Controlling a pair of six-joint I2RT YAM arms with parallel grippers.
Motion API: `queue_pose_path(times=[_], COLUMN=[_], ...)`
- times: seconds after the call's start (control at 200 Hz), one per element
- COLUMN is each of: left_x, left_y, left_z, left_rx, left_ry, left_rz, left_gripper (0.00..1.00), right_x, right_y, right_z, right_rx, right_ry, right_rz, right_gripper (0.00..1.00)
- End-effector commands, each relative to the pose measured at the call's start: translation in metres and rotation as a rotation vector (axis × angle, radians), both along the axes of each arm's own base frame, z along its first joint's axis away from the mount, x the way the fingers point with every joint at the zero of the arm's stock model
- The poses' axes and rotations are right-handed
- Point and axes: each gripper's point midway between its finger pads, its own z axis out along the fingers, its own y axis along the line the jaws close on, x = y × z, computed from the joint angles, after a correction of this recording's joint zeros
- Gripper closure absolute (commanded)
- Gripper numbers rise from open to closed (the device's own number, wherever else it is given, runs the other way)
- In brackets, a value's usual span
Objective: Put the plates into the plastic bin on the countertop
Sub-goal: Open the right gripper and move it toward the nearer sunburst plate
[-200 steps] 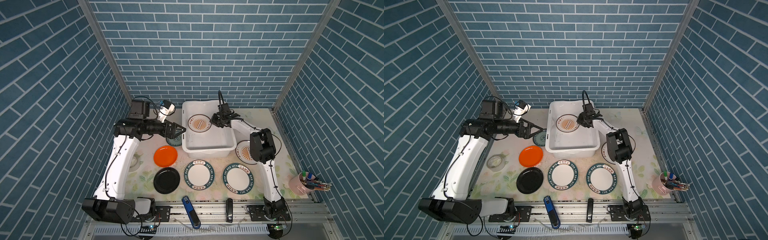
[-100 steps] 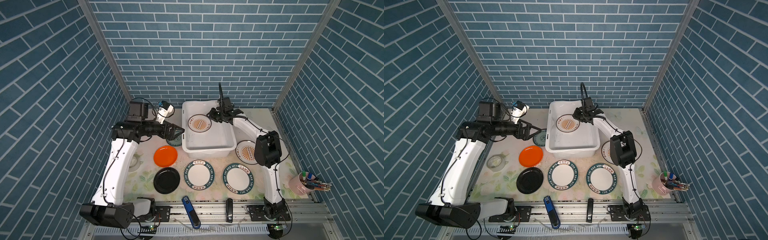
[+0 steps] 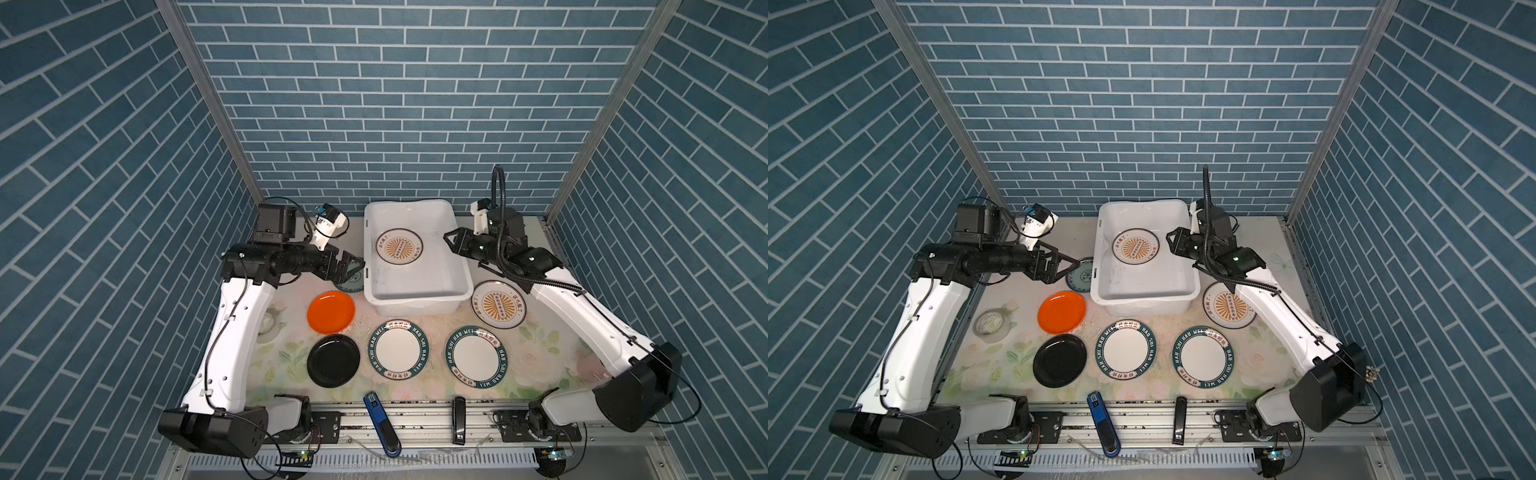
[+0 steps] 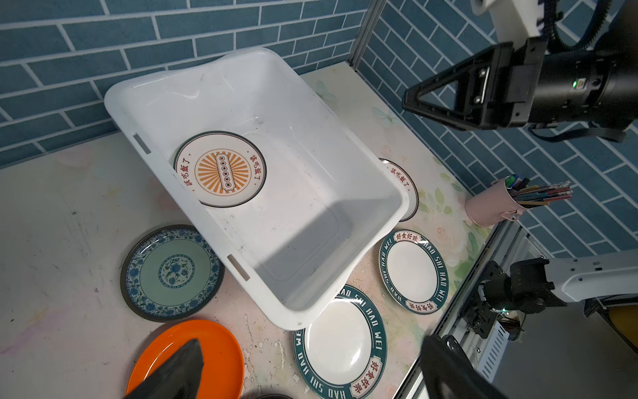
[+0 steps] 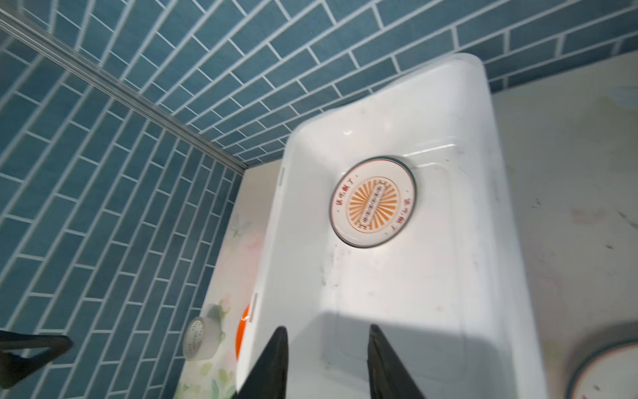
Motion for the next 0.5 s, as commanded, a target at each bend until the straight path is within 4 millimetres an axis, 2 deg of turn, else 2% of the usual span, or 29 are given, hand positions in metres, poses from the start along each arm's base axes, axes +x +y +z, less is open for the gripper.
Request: queue_pose_path(times=[0.0, 0.115, 0.225, 0.365, 0.495], left_x=[-0.012, -0.016, -0.015, -0.015, -0.009], left_y=[-0.001, -0.003, -0.002, -0.006, -0.011], left_z=[0.004, 0.0, -0.002, 0.007, 0.011], left_rx=[0.008, -0.002, 0.003, -0.031, -0.068], left_ry=[0.002, 0.033, 0.02, -0.001, 0.006], left_rz=[-0.039, -0.053, -0.044, -0.056, -0.056], left_gripper=[0.0, 0.01, 0.01, 0.0, 0.01], right_x=[-0.016, -0.033, -0.043, -0.056, -0.07], right_y=[-0.053, -0.086, -0.11, -0.146, -0.177], right_z=[-0.048, -0.082, -0.094, -0.104, -0.129], right_rx=[-0.093, -0.062, -0.067, -0.106, -0.131], right_ry=[0.101, 0.177, 0.207, 0.258, 0.342], right_rz=[-0.176, -0.266, -0.332, -0.439, -0.545], right_gripper=[0.54, 0.53, 0.51, 0.47, 0.46])
